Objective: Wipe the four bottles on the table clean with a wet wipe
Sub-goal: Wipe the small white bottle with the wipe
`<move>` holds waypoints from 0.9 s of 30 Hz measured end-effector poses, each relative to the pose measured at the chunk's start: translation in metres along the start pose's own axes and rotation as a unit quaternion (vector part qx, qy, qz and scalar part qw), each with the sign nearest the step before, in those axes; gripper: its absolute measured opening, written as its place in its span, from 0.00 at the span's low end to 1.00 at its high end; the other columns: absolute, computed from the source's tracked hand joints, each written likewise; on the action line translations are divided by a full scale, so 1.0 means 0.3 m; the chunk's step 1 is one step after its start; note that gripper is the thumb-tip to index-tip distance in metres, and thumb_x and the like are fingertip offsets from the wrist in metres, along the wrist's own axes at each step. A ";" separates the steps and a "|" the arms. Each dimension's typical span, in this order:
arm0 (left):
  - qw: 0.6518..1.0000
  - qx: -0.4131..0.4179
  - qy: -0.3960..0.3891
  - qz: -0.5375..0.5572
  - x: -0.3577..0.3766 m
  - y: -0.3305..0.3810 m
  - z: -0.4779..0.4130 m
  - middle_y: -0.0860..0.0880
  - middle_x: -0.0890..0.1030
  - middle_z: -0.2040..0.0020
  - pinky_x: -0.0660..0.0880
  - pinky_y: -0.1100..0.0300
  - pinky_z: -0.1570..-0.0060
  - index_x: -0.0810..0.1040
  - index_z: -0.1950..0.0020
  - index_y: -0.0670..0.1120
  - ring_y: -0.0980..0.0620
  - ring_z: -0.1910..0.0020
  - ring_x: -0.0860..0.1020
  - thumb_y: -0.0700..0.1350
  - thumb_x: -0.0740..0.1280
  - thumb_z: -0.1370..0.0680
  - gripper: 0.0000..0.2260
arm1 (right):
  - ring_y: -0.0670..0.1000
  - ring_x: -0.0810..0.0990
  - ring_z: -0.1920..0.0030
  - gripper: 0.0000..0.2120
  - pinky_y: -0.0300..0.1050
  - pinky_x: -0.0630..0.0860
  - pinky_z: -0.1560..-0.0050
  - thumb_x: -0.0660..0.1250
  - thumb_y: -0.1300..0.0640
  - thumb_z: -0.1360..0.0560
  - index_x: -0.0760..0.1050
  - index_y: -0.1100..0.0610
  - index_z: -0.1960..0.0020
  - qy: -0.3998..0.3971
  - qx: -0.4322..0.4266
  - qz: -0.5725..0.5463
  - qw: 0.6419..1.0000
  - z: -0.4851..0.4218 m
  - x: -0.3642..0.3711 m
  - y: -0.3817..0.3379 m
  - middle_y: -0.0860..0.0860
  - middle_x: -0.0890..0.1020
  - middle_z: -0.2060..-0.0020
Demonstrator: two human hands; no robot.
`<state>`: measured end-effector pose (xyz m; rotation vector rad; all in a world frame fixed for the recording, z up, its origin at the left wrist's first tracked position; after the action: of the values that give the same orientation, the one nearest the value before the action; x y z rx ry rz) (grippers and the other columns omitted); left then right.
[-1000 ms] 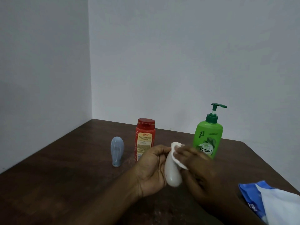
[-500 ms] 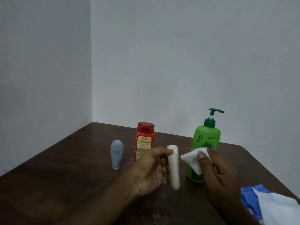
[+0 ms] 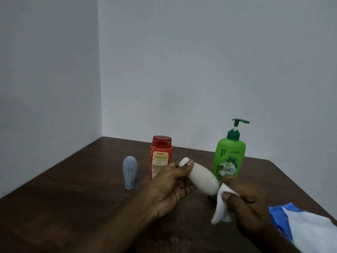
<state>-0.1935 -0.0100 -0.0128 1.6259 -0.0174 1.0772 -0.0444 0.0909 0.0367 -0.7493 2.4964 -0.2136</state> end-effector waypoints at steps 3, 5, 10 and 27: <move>0.999 0.019 0.019 0.036 -0.010 0.002 -0.009 0.36 0.86 0.46 0.83 0.46 0.44 0.77 0.47 0.40 0.38 0.44 0.86 0.36 0.76 0.31 0.15 | 0.40 0.76 0.70 0.17 0.42 0.71 0.72 0.59 0.57 0.26 0.78 0.60 0.70 0.107 0.038 -0.007 0.993 0.010 -0.051 0.048 0.50 0.77 0.71; 0.998 0.023 0.026 0.059 -0.007 0.004 -0.008 0.35 0.86 0.45 0.83 0.44 0.45 0.77 0.46 0.37 0.36 0.43 0.85 0.35 0.75 0.30 0.15 | 0.46 0.74 0.71 0.20 0.45 0.70 0.72 0.59 0.56 0.25 0.75 0.63 0.73 0.125 0.055 -0.008 0.991 0.008 -0.088 0.085 0.51 0.75 0.73; 0.997 -0.002 0.071 0.001 -0.022 -0.042 0.004 0.41 0.83 0.48 0.81 0.51 0.48 0.81 0.39 0.38 0.47 0.51 0.81 0.43 0.73 0.23 0.15 | 0.52 0.71 0.71 0.20 0.52 0.66 0.70 0.59 0.59 0.23 0.74 0.64 0.73 0.060 -0.058 0.056 0.995 -0.053 -0.073 0.045 0.53 0.71 0.73; 0.781 0.187 0.106 -0.586 -0.053 -0.037 -0.070 0.56 0.81 0.41 0.73 0.67 0.55 0.74 0.30 0.52 0.61 0.48 0.79 0.50 0.75 0.23 0.22 | 0.55 0.67 0.73 0.19 0.56 0.65 0.71 0.61 0.61 0.22 0.72 0.66 0.71 0.083 -0.060 0.160 0.982 0.024 -0.105 0.141 0.55 0.69 0.74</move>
<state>-0.2099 0.0027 -0.0325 1.4026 1.2729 0.2406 -0.0381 0.1436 0.0320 -0.3784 2.7638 -0.0103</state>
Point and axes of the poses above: each hand's wrist, its own z-axis away from the middle knuckle, its own x-axis out of the palm, y = z × x, the point moved 6 cm from there along -z, towards the middle knuckle
